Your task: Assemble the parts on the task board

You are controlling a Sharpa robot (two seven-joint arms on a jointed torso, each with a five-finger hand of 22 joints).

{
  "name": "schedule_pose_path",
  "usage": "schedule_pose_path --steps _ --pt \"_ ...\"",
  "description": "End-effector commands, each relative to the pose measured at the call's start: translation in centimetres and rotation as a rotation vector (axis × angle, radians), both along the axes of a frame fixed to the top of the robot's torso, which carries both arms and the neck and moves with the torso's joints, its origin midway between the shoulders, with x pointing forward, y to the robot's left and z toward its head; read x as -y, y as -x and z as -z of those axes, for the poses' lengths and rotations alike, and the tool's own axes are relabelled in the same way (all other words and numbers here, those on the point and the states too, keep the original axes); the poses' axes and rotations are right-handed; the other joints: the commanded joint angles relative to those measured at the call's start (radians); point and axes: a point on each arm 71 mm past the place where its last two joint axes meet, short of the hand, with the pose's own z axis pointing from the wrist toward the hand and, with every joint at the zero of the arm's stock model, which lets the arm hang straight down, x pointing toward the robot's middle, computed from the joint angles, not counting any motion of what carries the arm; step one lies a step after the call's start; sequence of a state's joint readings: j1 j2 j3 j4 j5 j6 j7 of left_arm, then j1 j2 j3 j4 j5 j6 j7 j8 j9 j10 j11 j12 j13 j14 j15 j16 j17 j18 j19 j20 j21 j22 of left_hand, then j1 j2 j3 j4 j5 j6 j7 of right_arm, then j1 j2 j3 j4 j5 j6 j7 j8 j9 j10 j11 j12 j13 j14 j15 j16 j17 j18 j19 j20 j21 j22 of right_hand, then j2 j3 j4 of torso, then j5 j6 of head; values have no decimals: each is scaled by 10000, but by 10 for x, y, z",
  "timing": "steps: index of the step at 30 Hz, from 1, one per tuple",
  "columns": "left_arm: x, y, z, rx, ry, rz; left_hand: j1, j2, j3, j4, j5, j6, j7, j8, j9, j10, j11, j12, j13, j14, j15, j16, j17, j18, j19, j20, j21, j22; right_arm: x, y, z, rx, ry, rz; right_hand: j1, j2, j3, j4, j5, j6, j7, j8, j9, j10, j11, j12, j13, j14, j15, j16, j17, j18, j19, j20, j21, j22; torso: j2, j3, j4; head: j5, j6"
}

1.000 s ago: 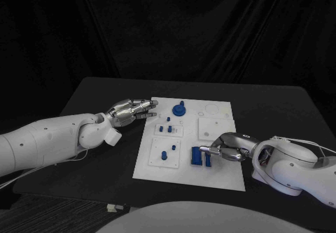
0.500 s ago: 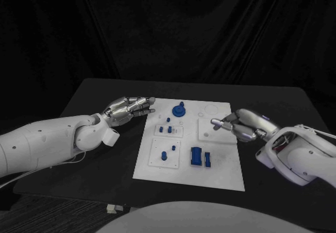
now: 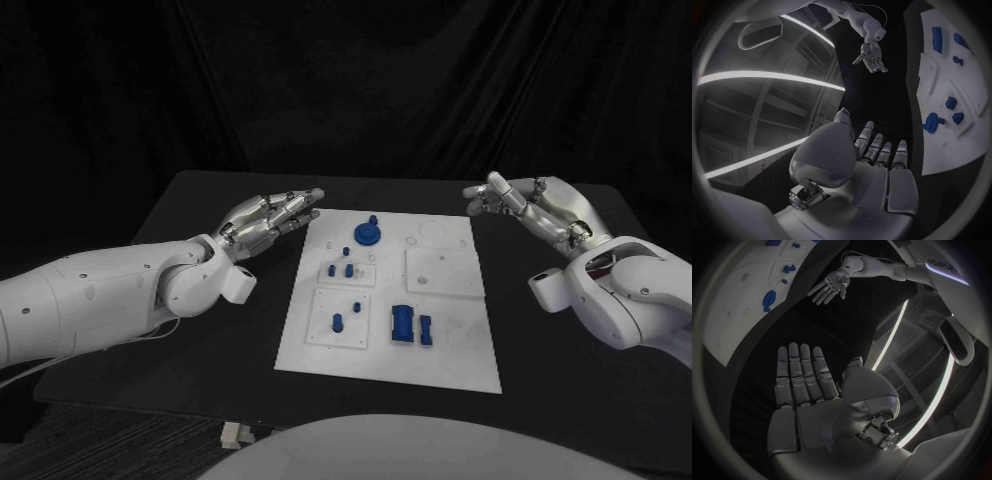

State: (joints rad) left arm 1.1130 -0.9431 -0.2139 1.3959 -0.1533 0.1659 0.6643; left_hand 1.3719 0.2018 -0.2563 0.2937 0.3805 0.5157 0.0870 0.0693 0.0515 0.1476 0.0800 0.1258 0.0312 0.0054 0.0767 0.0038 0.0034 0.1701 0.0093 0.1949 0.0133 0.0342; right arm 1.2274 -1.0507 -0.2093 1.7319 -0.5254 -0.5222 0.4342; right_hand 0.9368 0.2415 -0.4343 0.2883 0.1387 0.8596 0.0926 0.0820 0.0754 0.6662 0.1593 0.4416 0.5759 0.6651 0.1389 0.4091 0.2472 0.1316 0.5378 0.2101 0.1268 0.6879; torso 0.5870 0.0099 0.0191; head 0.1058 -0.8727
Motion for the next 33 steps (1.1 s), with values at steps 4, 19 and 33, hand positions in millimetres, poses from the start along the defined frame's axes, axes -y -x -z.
schedule_pose_path --steps 4,19,33 --pt "1 -1 0 37 -43 -92 -4999 -712 916 -1028 -1387 -1935 -870 -693 -515 -607 -800 -483 -312 -54 -767 -38 -34 -511 -93 -722 -133 -342 -1 -1 1 -55 -167 79 -3186 -835 1514 -1029 -476 -3348 -926 -820 -754 -2872 -504 -1901 -2544 -2968 -405 -1884 -1190 -392 -2582 -622 -1268 -3131 -11 -2 -4 -24 62" --pt "37 -13 -14 348 -622 -2445 -9041 -1313 1700 -1890 -2508 -3429 -870 -693 -515 -1476 -800 -1258 -312 -54 -767 -38 -34 -899 -93 -1949 -133 -342 -36 -29 18 -1211 -2919 2495 -6118 -1584 2833 -1929 -1387 -5837 -926 -820 -754 -4653 -1593 -3094 -4072 -4702 -1389 -2931 -2472 -1316 -3887 -1347 -1268 -4916 -284 -65 -126 -700 1804" --pt "76 -18 -34 35 -1227 -5522 -11086 -2018 2563 -2937 -3076 -4183 -870 -693 -515 -1476 -800 -1258 -312 -54 -767 -38 -34 -1701 -93 -1949 -133 -342 -54 -37 30 -2061 -4089 3732 -7531 -2415 3518 -2883 -1387 -7052 -926 -820 -754 -5533 -1593 -3680 -4816 -5567 -1389 -4091 -2472 -1316 -4552 -2101 -1268 -5784 -428 -99 -191 -1058 2727"
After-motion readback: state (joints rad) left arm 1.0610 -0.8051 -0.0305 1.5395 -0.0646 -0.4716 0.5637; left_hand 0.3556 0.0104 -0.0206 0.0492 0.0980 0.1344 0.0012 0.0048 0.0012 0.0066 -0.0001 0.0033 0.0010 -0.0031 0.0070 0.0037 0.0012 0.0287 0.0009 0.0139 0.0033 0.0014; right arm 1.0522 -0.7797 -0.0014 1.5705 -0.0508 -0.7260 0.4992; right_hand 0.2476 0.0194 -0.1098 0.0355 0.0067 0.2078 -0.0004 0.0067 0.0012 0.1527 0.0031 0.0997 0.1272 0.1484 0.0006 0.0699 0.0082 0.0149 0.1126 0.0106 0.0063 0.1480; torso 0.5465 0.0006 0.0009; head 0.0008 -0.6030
